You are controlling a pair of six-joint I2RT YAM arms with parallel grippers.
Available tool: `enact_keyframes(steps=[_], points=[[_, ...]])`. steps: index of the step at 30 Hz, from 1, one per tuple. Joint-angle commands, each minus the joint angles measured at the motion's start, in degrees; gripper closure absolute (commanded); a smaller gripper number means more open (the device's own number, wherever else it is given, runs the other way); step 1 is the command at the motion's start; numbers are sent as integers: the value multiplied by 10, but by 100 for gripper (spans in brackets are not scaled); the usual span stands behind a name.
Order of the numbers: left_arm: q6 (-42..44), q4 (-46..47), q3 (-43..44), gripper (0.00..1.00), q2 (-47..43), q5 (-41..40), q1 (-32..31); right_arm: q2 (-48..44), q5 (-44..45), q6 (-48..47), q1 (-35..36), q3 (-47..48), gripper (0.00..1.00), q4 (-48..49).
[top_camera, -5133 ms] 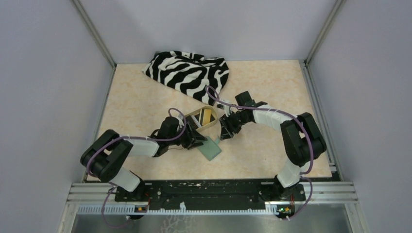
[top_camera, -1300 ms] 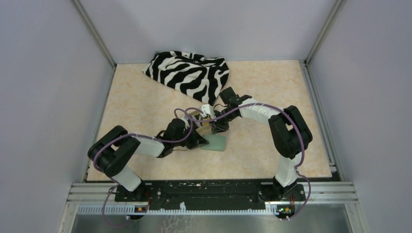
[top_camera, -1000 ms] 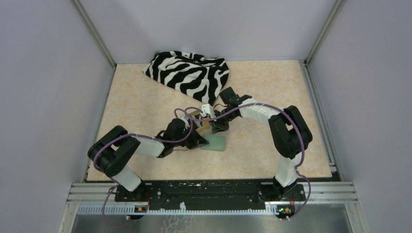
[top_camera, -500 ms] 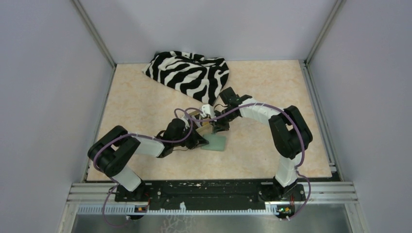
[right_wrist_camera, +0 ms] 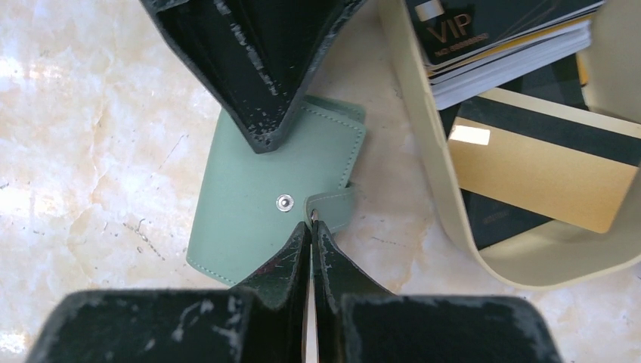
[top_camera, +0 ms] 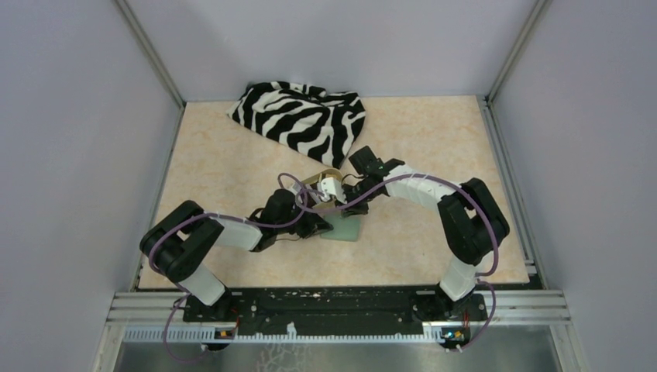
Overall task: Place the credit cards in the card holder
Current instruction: Close the card holder at the center of the board.
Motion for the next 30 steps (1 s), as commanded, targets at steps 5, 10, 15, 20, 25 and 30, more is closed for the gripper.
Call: enact_keyframes(steps=[5, 10, 15, 20, 25, 30], points=[[26, -53, -10, 95, 5, -32, -1, -30, 26, -26, 26, -27, 100, 11], [26, -53, -9, 95, 4, -31, -2, -33, 39, -30, 40, -39, 100, 18], [26, -53, -10, 95, 4, -32, -2, -35, 42, -26, 46, -43, 100, 27], [26, -52, -11, 95, 5, -31, -2, -35, 49, -27, 50, -47, 100, 29], [26, -50, -11, 95, 6, -30, -2, -37, 63, -35, 58, -53, 100, 27], [25, -49, -12, 95, 5, -30, -2, -39, 74, -41, 65, -60, 100, 26]])
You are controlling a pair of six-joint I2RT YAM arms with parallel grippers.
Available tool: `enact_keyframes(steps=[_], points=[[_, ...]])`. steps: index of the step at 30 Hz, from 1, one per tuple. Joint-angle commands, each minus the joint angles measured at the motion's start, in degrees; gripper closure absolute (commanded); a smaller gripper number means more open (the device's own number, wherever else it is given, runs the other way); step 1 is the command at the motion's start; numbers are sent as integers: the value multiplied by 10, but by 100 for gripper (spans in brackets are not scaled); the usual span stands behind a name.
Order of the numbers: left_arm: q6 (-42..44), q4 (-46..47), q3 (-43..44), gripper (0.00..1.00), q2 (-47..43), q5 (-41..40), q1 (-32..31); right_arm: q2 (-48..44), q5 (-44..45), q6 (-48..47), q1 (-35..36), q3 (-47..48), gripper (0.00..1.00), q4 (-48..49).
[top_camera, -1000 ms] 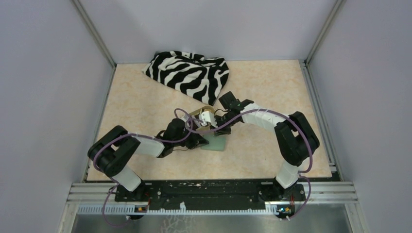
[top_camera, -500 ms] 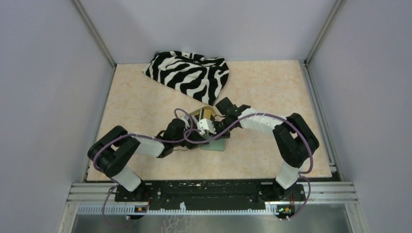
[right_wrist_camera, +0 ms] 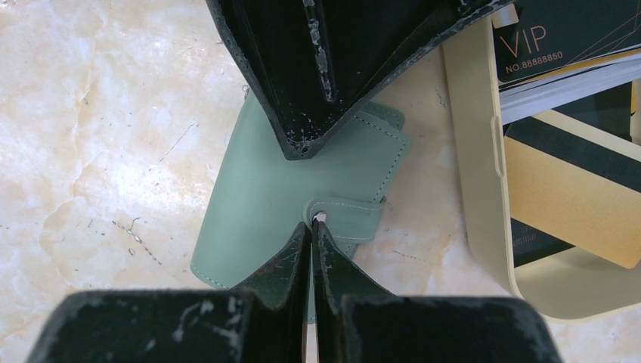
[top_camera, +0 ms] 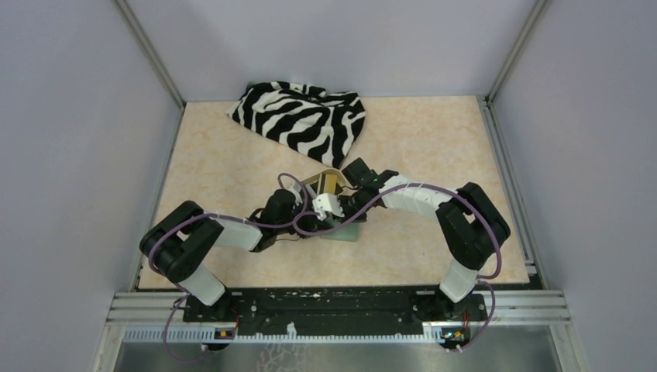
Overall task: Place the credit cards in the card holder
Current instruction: Close the card holder at the center of the board.
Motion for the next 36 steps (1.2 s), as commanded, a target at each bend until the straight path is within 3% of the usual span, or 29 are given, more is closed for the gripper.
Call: enact_keyframes(steps=[1, 36], points=[[23, -48, -12, 95, 7, -28, -2, -25, 6, -9, 16, -11, 100, -10], [13, -17, -16, 95, 19, -9, -3, -5, 128, -16, 118, -21, 100, -11]])
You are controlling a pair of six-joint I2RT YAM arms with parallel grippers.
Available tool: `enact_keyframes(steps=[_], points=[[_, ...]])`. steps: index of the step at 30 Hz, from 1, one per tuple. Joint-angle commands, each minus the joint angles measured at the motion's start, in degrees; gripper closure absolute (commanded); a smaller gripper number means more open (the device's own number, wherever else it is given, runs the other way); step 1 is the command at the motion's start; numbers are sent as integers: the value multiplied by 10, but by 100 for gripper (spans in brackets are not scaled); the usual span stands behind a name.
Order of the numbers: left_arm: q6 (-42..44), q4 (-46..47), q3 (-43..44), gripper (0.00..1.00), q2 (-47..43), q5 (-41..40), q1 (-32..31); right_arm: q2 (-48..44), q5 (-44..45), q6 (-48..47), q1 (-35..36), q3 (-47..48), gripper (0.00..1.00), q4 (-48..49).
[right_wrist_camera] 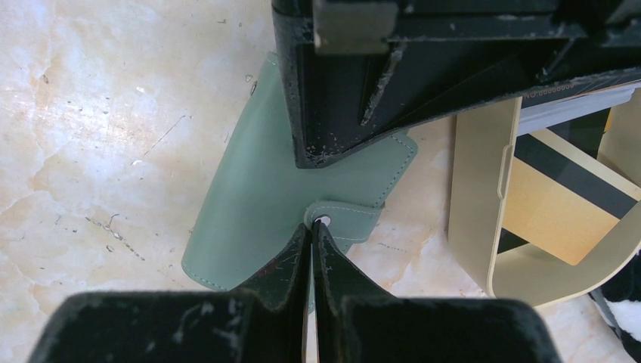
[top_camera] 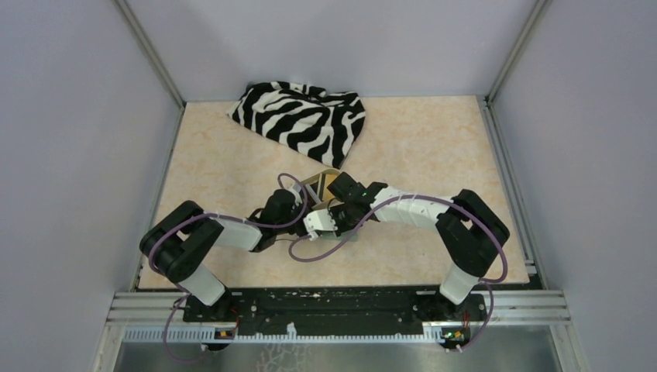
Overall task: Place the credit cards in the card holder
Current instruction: Close the card holder at the center of the board.
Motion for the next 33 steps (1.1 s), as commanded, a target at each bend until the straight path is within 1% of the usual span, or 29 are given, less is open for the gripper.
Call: enact_keyframes(steps=[1, 12, 20, 23, 25, 27, 28, 29, 31, 32, 33], points=[[12, -16, -16, 95, 21, -12, -3, 14, -19, 5, 40, -7, 100, -23], [9, -5, -17, 95, 25, -5, -3, 34, 16, -5, 73, -17, 100, -43], [6, 8, -23, 95, 27, 1, -3, 32, 18, -3, 87, -44, 100, -47], [5, 11, -23, 95, 26, 4, -3, 30, 13, 9, 87, -47, 100, -40], [7, 14, -23, 95, 24, 6, -3, 24, 6, 34, 81, -41, 100, -27], [10, 14, -24, 94, 17, 6, -3, 4, -9, 81, 63, -25, 78, -13], [13, 11, -25, 94, 9, 5, -3, -5, -29, 87, 49, -13, 70, -21], [16, 8, -26, 94, 0, 3, -3, -17, -49, 88, 35, -3, 63, -31], [27, -3, -27, 93, -21, -6, -3, -46, -100, 85, 5, 12, 54, -50], [35, -10, -27, 92, -33, -10, -3, -63, -112, 88, -6, 17, 47, -57], [43, -18, -26, 91, -47, -14, -3, -79, -117, 94, -16, 20, 42, -64]])
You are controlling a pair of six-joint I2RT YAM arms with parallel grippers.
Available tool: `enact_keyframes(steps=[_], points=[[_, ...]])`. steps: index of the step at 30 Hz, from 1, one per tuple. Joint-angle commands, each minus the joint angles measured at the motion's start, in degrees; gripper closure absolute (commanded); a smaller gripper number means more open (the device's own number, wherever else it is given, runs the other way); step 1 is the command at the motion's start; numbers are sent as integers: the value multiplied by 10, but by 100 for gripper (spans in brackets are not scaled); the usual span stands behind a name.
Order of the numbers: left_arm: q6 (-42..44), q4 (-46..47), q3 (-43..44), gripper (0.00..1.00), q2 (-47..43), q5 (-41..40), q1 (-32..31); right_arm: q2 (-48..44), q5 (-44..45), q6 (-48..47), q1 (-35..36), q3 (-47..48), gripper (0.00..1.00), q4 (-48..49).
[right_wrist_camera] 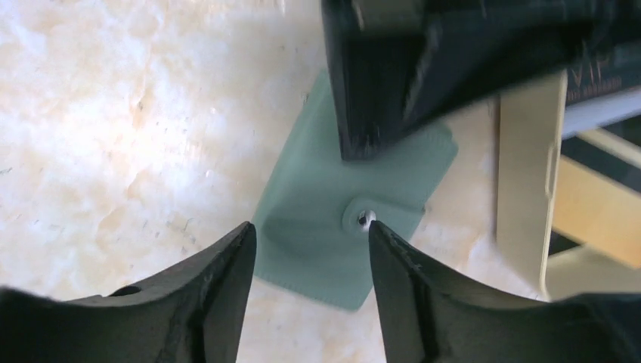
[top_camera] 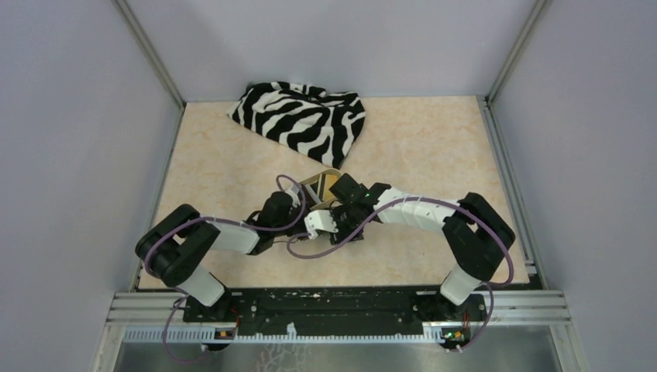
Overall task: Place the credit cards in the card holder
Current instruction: Close the card holder at the center of the board, then reset both arms
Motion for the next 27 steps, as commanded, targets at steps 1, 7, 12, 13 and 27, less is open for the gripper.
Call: enact_keyframes(steps=[1, 7, 12, 13, 27], points=[[47, -46, -8, 91, -54, -24, -3, -80, -118, 37, -51, 29, 40, -63], [142, -65, -19, 85, -193, -23, -3, -184, -159, 65, -120, 16, 22, -73], [240, -202, 12, 55, -351, -87, -1, -272, -227, 174, -266, 13, 4, -23], [255, -223, 16, 44, -384, -107, -1, -288, -238, 209, -300, 15, 2, -7], [359, -471, 208, 2, -550, -139, 0, -356, -297, 520, -508, 118, 2, 37]])
